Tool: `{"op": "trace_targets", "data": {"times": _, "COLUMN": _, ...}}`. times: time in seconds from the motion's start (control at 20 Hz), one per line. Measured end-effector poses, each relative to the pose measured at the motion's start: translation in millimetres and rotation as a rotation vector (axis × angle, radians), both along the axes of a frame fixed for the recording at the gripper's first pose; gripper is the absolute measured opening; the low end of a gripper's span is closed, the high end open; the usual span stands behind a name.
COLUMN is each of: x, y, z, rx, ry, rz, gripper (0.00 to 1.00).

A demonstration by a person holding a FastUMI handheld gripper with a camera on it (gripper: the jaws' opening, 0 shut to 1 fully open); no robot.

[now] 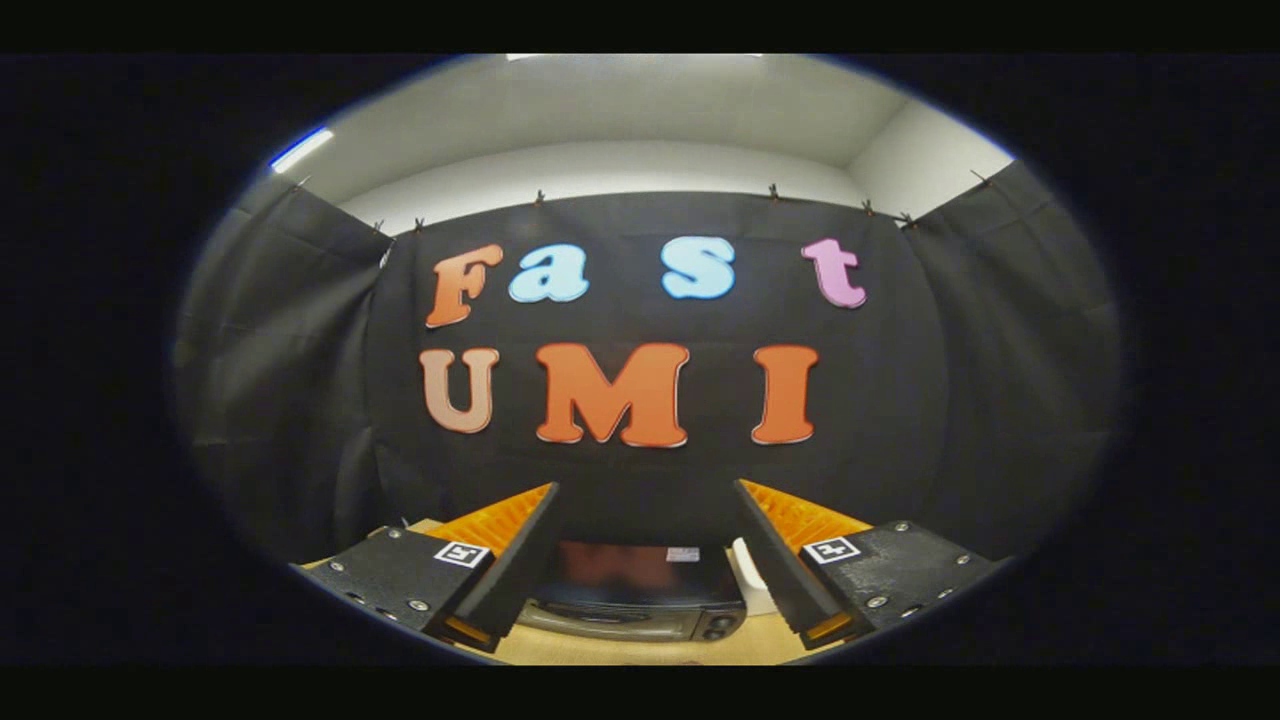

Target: Open the toaster oven, put the food inside, and close the toaster oven door.

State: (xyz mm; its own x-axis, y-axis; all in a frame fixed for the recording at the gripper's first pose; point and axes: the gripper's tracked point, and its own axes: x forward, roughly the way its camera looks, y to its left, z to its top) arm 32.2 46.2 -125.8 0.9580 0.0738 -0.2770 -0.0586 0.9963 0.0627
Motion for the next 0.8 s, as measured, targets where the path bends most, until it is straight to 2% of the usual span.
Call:
{"op": "trace_targets", "data": {"times": 0.3, "x": 8, "y": 42, "z": -114, "rx": 0.076, "ry": 0.25, "rz": 0.032, "gripper": 0.98}}
{"op": "trace_targets", "data": {"times": 0.5, "x": 5, "y": 57, "z": -176, "rx": 0.089, "ry": 0.41, "rz": 0.02, "gripper": 0.98}}
{"op": "trace_targets", "data": {"times": 0.8, "x": -6, "y": 66, "z": -234, "rx": 0.003, "ry": 0.552, "rz": 0.015, "gripper": 0.98}}
